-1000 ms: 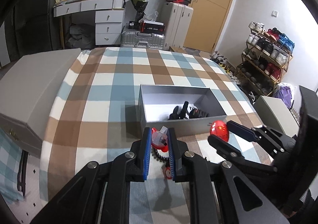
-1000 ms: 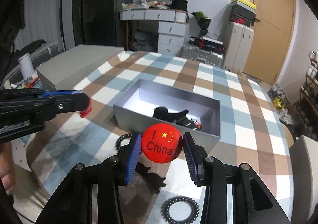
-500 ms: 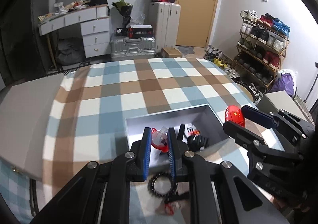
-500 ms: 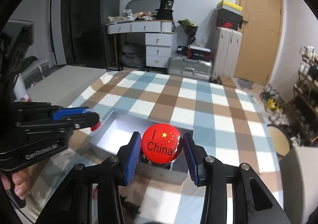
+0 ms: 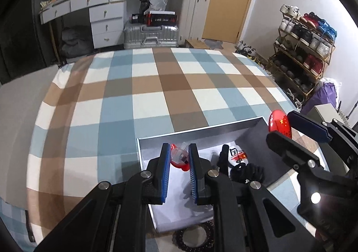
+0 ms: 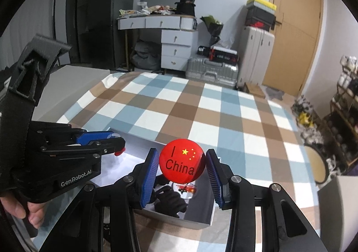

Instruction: Organize jewelry

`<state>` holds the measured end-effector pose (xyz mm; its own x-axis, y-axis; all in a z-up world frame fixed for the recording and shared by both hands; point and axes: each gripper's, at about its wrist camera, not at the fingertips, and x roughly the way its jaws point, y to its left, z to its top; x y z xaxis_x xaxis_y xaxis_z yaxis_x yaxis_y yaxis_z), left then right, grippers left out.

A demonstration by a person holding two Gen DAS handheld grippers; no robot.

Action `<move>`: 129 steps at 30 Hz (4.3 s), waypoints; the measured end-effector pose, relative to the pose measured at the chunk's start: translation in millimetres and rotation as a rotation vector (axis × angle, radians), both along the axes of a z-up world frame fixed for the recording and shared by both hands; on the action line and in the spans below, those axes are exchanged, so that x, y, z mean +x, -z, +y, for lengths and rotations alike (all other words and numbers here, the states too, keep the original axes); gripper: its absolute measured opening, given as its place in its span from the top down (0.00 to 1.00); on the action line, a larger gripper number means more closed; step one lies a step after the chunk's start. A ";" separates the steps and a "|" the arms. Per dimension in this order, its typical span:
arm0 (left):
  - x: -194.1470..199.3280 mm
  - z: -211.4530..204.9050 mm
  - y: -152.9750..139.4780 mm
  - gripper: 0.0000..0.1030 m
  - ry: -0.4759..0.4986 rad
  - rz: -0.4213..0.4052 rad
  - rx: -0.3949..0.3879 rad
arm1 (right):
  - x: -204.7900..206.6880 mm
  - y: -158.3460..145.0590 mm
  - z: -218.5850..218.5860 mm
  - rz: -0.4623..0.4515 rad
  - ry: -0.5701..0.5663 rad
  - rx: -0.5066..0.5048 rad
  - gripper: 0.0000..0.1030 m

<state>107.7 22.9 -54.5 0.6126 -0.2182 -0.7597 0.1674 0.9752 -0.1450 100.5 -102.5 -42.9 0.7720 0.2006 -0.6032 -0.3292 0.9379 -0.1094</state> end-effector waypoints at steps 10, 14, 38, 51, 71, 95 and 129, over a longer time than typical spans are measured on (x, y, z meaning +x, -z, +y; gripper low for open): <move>3.4 -4.1 7.2 0.89 0.026 0.017 0.002 | 4.9 8.2 8.8 0.009 -0.016 -0.016 0.59; 4.9 -2.4 9.1 0.89 0.024 0.022 -0.002 | 5.2 10.7 10.0 0.005 -0.015 -0.024 0.59; -4.0 -0.1 1.8 0.50 0.016 -0.035 0.013 | -5.4 -0.4 2.2 -0.057 -0.022 0.023 0.44; -37.5 11.0 -24.9 0.34 -0.101 -0.134 0.040 | -40.2 -31.7 -51.7 -0.161 0.043 0.195 0.29; -109.7 5.9 -26.6 0.20 -0.261 -0.196 0.077 | -95.0 -15.3 -92.8 -0.091 0.110 0.268 0.04; -153.3 7.3 -19.3 0.13 -0.309 -0.259 0.155 | -99.7 55.1 -60.1 0.261 0.031 0.052 0.00; -159.8 20.1 -28.0 0.13 -0.364 -0.283 0.134 | -100.0 90.0 -31.9 0.378 -0.025 -0.113 0.46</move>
